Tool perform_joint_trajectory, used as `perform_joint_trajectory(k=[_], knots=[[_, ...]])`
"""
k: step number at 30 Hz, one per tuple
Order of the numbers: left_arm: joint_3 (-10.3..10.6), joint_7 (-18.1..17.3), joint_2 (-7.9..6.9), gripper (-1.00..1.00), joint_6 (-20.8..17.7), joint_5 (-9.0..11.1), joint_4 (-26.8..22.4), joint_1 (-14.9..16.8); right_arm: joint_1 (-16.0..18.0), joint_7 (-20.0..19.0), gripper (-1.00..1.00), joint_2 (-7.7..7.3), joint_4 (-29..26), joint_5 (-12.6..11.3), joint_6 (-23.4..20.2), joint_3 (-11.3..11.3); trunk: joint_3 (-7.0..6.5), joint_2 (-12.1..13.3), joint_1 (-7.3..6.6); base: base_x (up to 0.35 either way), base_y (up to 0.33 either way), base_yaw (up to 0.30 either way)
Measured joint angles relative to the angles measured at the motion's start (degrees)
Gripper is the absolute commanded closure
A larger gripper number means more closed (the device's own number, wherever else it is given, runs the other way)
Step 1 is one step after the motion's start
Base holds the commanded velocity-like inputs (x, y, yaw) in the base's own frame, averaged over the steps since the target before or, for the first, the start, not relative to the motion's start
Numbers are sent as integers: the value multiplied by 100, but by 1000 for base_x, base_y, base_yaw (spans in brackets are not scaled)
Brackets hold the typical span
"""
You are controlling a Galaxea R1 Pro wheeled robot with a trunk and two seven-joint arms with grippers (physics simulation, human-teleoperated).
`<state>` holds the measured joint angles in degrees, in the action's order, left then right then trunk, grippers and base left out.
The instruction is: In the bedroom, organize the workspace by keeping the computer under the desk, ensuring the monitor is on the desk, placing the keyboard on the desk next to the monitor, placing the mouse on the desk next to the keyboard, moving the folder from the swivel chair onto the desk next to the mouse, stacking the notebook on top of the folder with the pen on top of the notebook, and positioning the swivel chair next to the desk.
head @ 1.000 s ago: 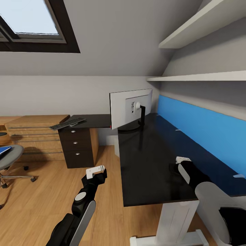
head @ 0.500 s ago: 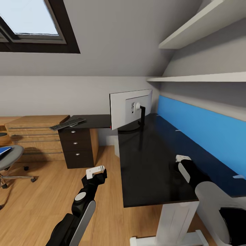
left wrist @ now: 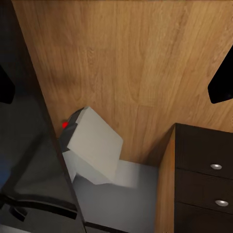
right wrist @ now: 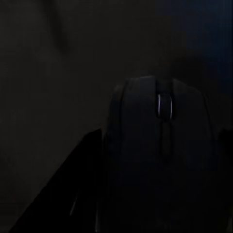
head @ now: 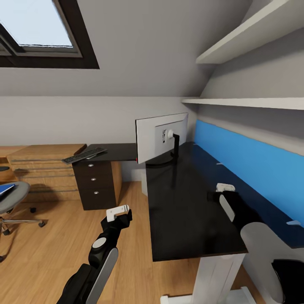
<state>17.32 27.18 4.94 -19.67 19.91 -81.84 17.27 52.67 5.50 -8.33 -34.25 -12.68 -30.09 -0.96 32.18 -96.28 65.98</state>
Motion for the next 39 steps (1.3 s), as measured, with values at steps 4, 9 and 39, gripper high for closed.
perform_joint_trajectory(k=[4,9,39], knots=[[0,1,0,-100,-4,0,13,0,-480,59,100,197,-1203,20,-116,6,-18,42,-23,0,0,0],[0,4,-15,-100,-4,-8,17,0,-1312,433,100,474,-2914,12,-887,2,-18,42,-23,0,0,0],[-3,5,-43,-100,-8,-18,15,-1,-2239,599,100,1024,-4827,39,-1516,-308,-40,42,-23,-71,284,124]])
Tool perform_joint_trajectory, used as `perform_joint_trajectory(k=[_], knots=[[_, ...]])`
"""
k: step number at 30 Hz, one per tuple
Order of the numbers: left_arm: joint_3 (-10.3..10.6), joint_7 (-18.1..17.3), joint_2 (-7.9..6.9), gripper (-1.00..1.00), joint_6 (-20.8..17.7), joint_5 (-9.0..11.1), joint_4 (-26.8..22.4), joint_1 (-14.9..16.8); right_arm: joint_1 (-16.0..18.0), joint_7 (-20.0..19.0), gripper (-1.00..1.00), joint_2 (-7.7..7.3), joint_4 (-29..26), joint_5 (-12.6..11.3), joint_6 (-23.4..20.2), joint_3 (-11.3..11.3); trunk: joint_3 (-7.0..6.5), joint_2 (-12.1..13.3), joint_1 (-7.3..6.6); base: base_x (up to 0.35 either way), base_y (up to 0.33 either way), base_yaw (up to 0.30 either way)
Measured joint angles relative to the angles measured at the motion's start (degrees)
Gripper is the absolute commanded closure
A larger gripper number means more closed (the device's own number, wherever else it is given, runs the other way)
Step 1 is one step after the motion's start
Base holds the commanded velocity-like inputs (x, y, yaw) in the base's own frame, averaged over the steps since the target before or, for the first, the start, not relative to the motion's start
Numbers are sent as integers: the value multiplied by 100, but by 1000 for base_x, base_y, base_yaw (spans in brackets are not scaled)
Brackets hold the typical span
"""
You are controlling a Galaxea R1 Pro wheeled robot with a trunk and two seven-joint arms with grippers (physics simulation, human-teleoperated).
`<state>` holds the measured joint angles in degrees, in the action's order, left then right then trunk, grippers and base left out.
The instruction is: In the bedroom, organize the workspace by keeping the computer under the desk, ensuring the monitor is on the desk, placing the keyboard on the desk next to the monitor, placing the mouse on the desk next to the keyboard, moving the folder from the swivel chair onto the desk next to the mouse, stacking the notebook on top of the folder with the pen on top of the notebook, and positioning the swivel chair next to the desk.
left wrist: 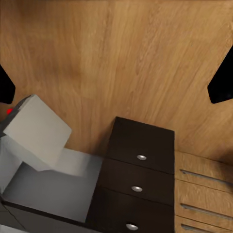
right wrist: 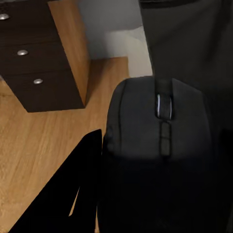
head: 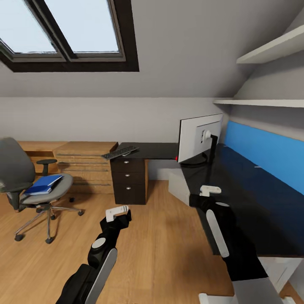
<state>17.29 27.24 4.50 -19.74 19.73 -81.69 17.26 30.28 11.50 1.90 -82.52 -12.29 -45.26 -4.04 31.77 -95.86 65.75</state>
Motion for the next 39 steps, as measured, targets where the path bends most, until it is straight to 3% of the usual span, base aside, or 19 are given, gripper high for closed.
perform_joint_trajectory(k=[15,24,39], knots=[[-7,-1,-1,-100,10,5,0,-1,1,2,100,4,16,14,5,-96,43,0,0,18,96,267],[-7,0,0,-100,10,1,1,1,0,1,100,0,22,10,15,-94,61,0,-3,211,181,234],[4,-9,0,-100,16,-11,2,1,-6,1,100,-12,5,13,7,-93,-53,0,-3,266,218,24]])
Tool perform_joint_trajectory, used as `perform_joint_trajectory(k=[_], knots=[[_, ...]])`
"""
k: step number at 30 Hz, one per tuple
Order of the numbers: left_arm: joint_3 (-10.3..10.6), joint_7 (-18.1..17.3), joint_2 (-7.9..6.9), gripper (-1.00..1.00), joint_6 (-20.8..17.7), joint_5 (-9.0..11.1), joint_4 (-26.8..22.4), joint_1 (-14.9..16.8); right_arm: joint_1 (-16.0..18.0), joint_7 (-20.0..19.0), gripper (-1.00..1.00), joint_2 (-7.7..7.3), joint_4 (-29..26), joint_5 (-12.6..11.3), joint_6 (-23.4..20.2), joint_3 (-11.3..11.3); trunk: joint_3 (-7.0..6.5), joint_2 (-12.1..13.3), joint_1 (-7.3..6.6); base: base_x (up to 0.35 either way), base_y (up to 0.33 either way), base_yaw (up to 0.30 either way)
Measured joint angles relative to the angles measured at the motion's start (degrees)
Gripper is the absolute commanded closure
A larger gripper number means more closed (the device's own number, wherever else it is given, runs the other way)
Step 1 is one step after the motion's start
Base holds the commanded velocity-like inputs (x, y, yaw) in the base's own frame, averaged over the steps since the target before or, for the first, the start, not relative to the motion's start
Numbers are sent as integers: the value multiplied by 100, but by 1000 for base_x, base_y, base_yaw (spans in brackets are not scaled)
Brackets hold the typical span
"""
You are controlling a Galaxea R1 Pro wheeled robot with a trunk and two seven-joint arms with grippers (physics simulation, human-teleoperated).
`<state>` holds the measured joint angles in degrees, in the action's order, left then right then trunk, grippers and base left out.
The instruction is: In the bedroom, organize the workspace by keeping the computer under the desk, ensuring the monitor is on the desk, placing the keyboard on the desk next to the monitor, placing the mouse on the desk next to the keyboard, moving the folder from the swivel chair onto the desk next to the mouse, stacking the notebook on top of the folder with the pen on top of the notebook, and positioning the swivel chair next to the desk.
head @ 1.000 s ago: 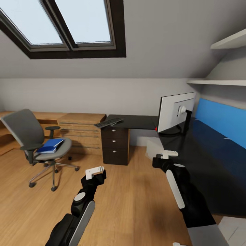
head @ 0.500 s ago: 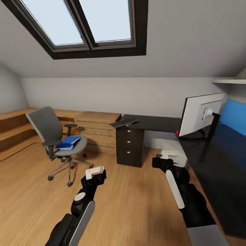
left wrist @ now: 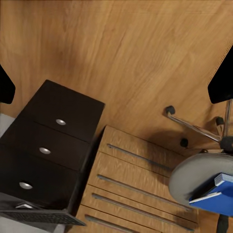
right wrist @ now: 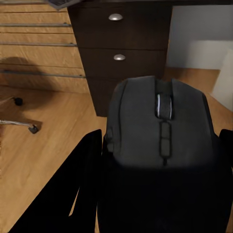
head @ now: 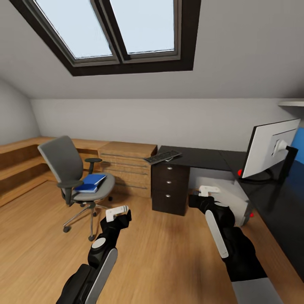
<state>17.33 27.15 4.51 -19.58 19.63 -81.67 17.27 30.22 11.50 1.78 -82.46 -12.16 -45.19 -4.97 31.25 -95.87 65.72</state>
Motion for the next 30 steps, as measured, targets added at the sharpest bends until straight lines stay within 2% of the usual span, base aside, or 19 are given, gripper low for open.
perform_joint_trajectory(k=[5,15,19,23,30], knots=[[11,1,0,-100,3,-6,2,0,-3,0,100,-3,3,0,3,0,-43,0,0,272,216,0],[24,0,8,-100,-2,-7,9,0,-1,0,100,-5,13,9,14,2,-244,400,-219,275,216,-13],[31,0,9,-100,-6,-7,12,1,1,0,100,-11,15,17,22,8,-316,560,-307,277,211,-185],[34,-5,9,-100,-11,-6,55,1,-1,0,100,-12,15,17,24,10,-317,562,-307,245,146,-249],[35,-9,17,-100,-12,-7,114,1,-4,1,100,-13,14,16,24,10,-316,562,-305,42,17,-265]])
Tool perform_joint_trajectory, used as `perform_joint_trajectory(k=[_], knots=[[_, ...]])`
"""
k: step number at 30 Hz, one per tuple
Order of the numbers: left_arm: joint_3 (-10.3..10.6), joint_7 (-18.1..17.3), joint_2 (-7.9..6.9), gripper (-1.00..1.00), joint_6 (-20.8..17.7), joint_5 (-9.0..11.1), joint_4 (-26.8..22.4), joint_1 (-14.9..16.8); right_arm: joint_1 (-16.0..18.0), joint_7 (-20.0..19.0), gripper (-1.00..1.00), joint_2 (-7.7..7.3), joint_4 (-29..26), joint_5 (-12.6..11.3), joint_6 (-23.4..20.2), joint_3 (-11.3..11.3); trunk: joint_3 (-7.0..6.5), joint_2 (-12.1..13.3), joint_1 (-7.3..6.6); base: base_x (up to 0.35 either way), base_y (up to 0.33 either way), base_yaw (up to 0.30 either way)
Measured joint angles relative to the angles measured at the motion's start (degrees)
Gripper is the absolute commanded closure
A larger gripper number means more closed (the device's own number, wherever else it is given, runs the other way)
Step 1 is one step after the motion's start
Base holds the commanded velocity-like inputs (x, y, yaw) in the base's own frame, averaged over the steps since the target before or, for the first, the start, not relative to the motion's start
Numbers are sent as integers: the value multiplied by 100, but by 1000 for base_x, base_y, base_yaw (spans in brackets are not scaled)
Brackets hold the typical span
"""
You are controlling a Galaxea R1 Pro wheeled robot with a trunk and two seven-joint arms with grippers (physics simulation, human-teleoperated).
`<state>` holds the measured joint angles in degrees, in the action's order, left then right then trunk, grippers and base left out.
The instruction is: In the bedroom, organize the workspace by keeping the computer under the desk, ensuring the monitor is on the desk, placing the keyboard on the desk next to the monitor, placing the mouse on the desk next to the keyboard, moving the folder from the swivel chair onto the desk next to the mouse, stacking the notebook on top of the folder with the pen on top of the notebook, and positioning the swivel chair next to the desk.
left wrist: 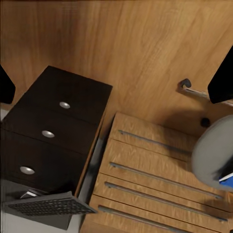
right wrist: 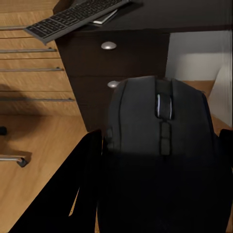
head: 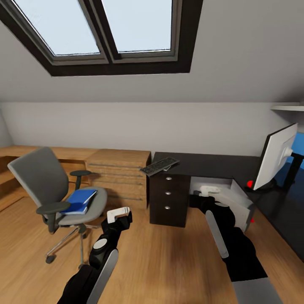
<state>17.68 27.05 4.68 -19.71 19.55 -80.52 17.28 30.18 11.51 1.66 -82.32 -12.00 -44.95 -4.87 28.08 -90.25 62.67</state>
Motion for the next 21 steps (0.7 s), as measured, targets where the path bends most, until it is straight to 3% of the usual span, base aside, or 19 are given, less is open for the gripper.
perform_joint_trajectory(k=[15,21], knots=[[9,0,1,-100,-3,0,3,1,2,0,100,-2,0,1,0,0,0,0,-3,281,1,-267],[7,0,-2,-100,-1,-7,1,-1,1,0,100,7,8,-2,1,-8,0,0,-3,326,0,-36]])
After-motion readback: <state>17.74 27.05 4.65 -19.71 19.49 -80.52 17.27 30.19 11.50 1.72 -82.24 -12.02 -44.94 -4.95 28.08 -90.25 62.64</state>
